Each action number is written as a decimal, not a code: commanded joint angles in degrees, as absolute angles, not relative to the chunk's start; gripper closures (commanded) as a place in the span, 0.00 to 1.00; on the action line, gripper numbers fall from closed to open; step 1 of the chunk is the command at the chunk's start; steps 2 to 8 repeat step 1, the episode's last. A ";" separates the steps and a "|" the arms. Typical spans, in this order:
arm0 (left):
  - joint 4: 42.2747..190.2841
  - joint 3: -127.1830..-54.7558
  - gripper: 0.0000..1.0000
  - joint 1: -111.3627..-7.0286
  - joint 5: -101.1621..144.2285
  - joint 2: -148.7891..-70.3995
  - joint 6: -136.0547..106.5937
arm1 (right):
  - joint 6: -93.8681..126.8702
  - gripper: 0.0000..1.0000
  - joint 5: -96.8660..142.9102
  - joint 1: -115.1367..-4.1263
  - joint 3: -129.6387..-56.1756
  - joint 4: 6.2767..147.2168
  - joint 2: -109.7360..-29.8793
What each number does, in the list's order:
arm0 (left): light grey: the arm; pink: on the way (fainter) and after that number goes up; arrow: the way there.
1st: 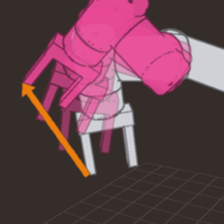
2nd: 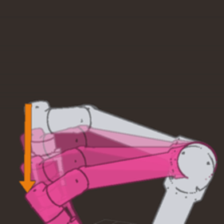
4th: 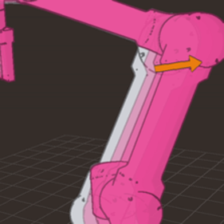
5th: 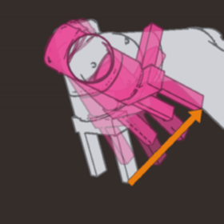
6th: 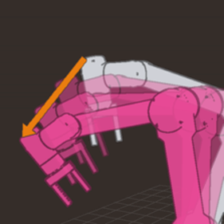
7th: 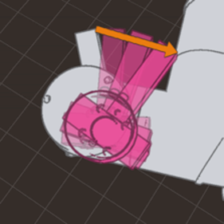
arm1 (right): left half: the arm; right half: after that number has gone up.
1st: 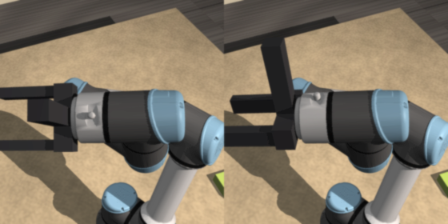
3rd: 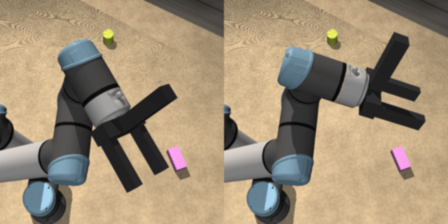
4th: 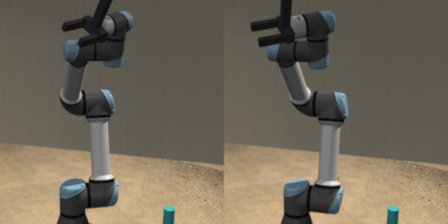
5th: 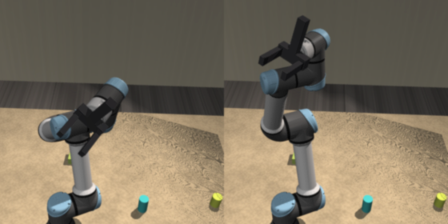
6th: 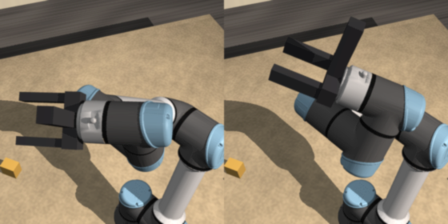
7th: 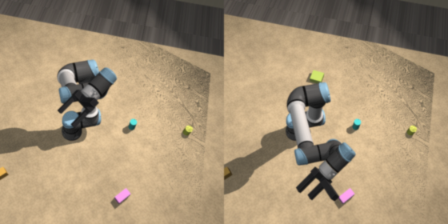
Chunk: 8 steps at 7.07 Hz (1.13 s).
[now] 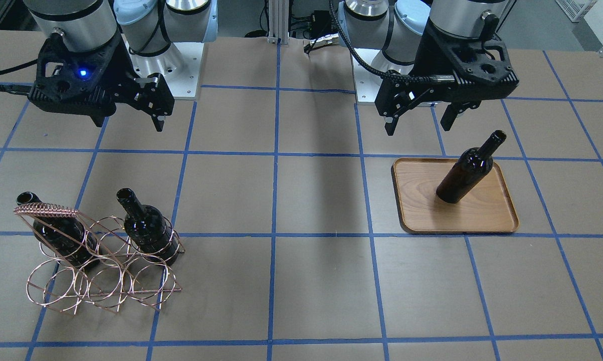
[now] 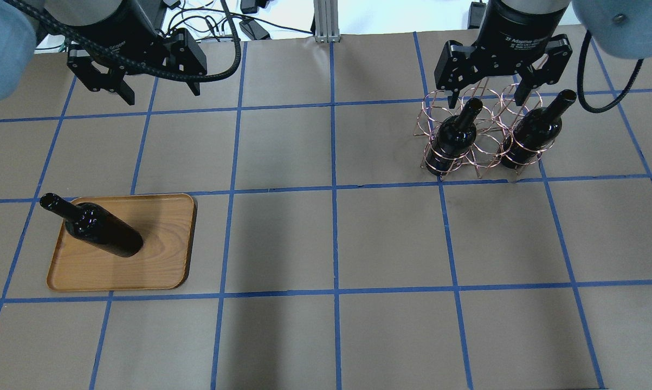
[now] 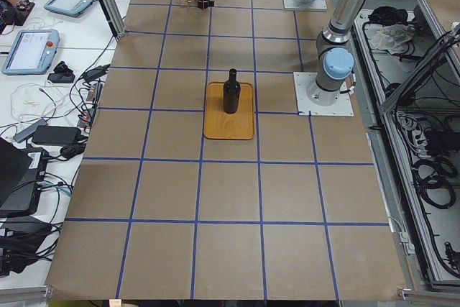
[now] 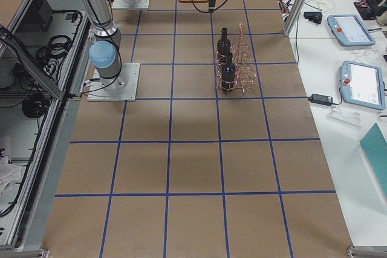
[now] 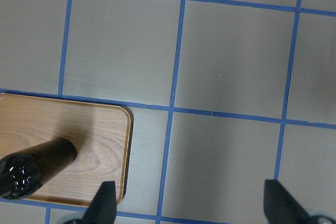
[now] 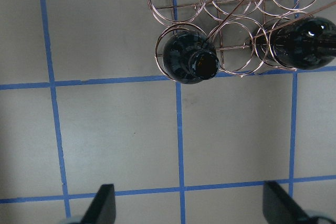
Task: Take wine from basket and place on tray
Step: 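Open the left gripper and raise it away from the tray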
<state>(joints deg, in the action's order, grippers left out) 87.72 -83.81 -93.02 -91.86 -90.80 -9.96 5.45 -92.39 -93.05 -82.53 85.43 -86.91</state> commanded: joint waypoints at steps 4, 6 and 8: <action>87.54 -83.94 0.00 -93.08 -91.85 -90.79 -9.93 | 5.45 0.00 -92.37 -92.99 -82.53 85.43 -86.92; 87.54 -83.94 0.00 -93.08 -91.85 -90.79 -9.93 | 5.45 0.00 -92.37 -92.99 -82.53 85.43 -86.92; 87.54 -83.94 0.00 -93.08 -91.85 -90.79 -9.93 | 5.45 0.00 -92.37 -92.99 -82.53 85.43 -86.92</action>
